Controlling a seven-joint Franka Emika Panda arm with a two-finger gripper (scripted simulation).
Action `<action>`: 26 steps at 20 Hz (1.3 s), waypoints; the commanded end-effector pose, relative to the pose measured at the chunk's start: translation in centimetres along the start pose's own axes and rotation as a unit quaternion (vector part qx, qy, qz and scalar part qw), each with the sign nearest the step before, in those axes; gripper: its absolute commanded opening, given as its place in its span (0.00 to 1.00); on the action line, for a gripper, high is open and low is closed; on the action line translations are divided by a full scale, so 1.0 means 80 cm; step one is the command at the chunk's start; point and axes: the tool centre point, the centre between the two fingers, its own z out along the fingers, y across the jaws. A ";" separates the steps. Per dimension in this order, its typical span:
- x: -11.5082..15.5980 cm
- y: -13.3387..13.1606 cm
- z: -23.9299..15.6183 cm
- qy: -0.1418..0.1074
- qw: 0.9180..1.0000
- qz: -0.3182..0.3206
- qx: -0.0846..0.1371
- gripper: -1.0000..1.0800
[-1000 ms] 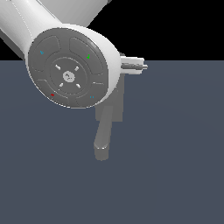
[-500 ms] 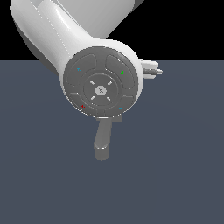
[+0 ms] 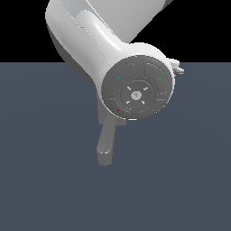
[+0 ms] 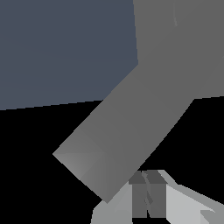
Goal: Turn on the faucet by rotating a designated handle.
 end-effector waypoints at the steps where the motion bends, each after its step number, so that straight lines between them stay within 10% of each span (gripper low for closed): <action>1: -0.004 0.001 -0.002 0.001 1.000 -0.003 -0.014 0.00; 23: 0.070 -0.055 -0.002 0.047 0.997 -0.042 -0.041 0.00; 26: 0.063 -0.059 -0.003 0.025 0.999 -0.029 -0.029 0.00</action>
